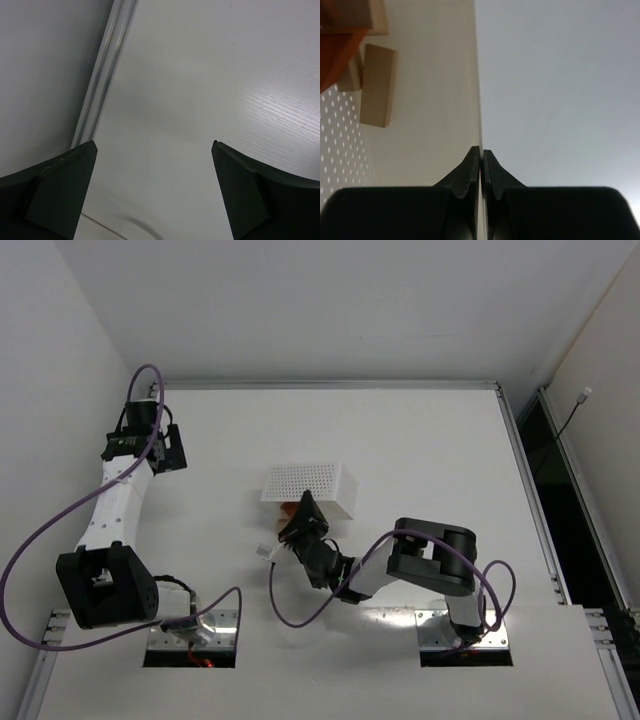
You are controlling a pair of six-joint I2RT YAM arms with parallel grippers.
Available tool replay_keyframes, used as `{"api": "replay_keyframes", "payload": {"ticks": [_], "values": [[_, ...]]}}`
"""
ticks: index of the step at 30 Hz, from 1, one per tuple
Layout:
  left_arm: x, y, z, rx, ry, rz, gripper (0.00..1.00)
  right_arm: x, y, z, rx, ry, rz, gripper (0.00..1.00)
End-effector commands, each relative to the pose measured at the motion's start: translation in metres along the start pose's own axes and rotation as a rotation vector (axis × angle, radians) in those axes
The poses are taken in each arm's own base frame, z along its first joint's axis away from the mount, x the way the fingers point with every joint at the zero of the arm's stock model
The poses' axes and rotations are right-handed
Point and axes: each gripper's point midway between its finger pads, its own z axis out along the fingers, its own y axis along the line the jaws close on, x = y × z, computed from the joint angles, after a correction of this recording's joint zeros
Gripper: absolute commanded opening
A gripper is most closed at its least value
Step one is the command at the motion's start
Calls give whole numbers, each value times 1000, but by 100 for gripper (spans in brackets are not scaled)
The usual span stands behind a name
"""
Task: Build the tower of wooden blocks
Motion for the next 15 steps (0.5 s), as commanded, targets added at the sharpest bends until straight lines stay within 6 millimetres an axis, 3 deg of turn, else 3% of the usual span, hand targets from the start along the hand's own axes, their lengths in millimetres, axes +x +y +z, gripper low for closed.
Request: {"api": "replay_keyframes", "payload": {"ticks": [1,5,8,15], "values": [[-3,1,-1,23,-23,16,99,56,-81,-28,326,139,402,0],[-1,-2,1,35,-23,27,99,45,-66,-29,311,88,306,0],[-5,-1,-1,35,-31,33,99,49,-67,-24,319,94,288,0],[-2,-3,-1,47,-22,36,99,80,-72,-8,329,187,308,0]]}}
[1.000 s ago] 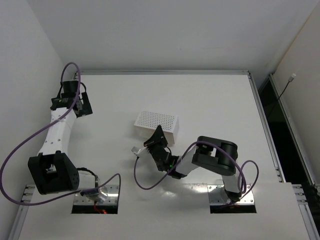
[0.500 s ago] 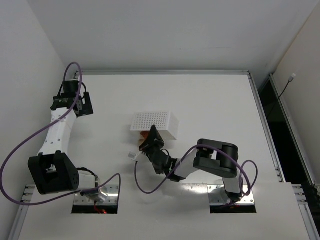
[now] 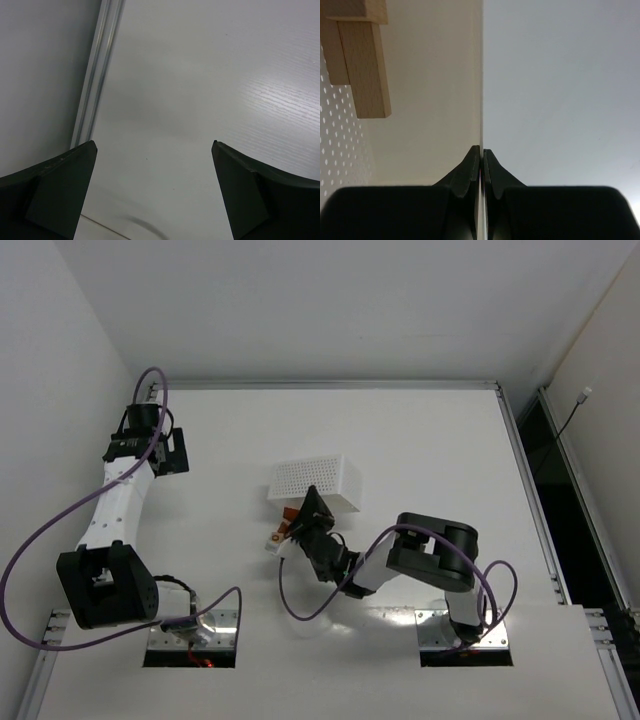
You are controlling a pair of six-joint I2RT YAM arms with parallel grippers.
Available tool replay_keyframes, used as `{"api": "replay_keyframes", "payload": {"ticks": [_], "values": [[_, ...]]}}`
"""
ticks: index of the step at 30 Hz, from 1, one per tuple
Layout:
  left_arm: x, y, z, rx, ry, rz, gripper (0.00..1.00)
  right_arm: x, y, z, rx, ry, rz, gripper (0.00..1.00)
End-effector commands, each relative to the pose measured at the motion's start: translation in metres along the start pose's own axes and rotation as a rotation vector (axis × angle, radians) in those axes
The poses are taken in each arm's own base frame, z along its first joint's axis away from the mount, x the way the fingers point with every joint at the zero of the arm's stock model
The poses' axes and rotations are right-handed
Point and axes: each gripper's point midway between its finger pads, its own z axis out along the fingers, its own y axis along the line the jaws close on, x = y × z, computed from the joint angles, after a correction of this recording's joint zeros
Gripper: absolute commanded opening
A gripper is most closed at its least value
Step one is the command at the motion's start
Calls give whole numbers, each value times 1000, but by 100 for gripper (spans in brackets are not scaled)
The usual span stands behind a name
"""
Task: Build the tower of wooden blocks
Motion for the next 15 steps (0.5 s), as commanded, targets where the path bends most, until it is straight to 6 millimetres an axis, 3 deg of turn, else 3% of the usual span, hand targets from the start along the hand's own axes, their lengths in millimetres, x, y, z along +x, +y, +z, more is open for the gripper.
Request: {"api": "replay_keyframes", "payload": {"ticks": [1,6,9,12,14,15], "values": [[-9,4,-5,4,-35,-12,99,87,-72,-12,320,251,402,0],[-12,5,-9,4,-25,-19,99,97,-85,-24,325,280,444,0],[-12,5,-9,4,-25,-19,99,103,-78,-32,303,290,469,0],[-8,3,-4,4,-12,-15,99,90,-48,-32,245,263,430,0],[-5,1,3,4,18,-20,99,83,-35,-32,221,247,408,0],[-12,0,2,4,5,-33,99,81,-35,-32,226,230,396,0]]}}
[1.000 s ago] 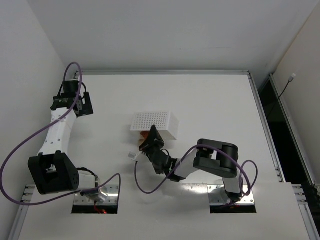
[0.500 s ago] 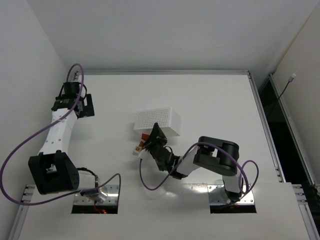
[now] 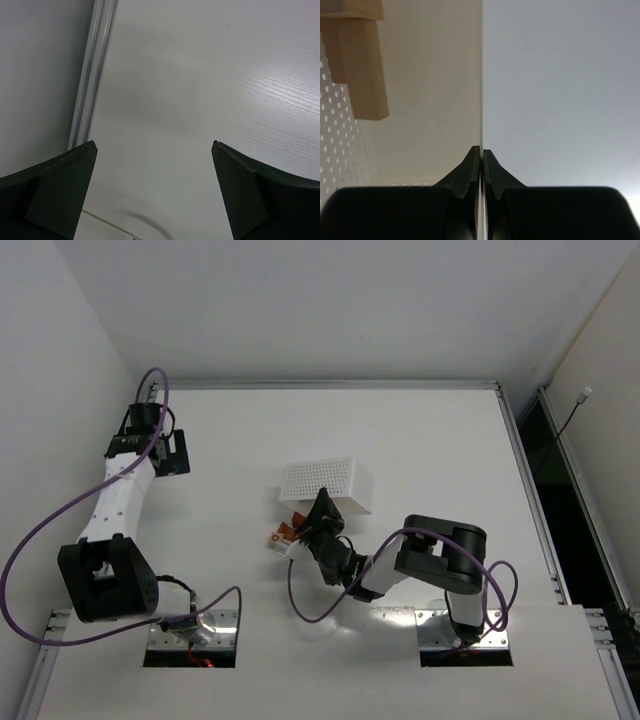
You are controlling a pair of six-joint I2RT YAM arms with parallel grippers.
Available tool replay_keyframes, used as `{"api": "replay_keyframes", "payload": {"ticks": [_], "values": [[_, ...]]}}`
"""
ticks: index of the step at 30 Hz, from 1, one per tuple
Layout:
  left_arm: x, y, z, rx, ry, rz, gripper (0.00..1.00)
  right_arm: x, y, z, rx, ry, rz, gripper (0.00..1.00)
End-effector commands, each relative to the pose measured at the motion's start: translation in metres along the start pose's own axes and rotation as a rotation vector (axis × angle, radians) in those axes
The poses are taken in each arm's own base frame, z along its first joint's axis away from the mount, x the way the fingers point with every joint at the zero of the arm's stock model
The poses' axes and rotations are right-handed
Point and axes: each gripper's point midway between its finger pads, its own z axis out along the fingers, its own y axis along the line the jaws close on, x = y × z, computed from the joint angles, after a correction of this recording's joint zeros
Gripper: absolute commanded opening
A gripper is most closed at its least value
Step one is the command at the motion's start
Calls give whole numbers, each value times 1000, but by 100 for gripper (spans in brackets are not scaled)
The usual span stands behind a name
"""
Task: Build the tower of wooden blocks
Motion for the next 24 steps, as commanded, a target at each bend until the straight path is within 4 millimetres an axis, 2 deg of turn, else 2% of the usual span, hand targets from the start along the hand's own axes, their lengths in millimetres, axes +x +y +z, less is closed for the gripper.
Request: {"api": "replay_keyframes", "payload": {"ticks": [1,2,3,5,6,7,8,9,10,11,12,13,15,17,24], "values": [[-18,2,0,0,-16,-39,99,60,-35,-19,232,167,417,0],[-19,1,0,0,-8,-47,99,67,-53,-13,271,190,470,0],[-19,1,2,0,2,-44,99,81,-58,-7,283,232,490,0],[-23,2,0,0,-8,-47,99,105,-88,3,355,294,569,0],[-23,0,0,9,-8,-47,99,115,-91,8,365,329,579,0],[-24,1,-3,10,-17,-50,99,116,-95,9,373,333,590,0],[-24,1,-3,10,-17,-41,99,117,-95,9,373,333,590,0],[-20,1,-1,9,-7,-37,99,106,-93,3,358,305,582,0],[-21,1,-4,9,-15,-40,99,94,-84,2,340,277,562,0],[-17,1,-2,9,-5,-37,99,77,-63,0,289,246,505,0],[-17,1,-2,9,-5,-37,99,66,-55,-4,271,218,502,0],[-17,2,-2,0,-5,-37,99,62,-45,-5,252,208,472,0],[-17,2,-2,0,-5,-37,99,59,-46,-7,256,198,486,0],[-17,2,-2,0,-5,-37,99,66,-51,-5,267,214,505,0],[-13,0,-1,9,-4,-47,99,78,-78,-2,335,227,574,0]]}}
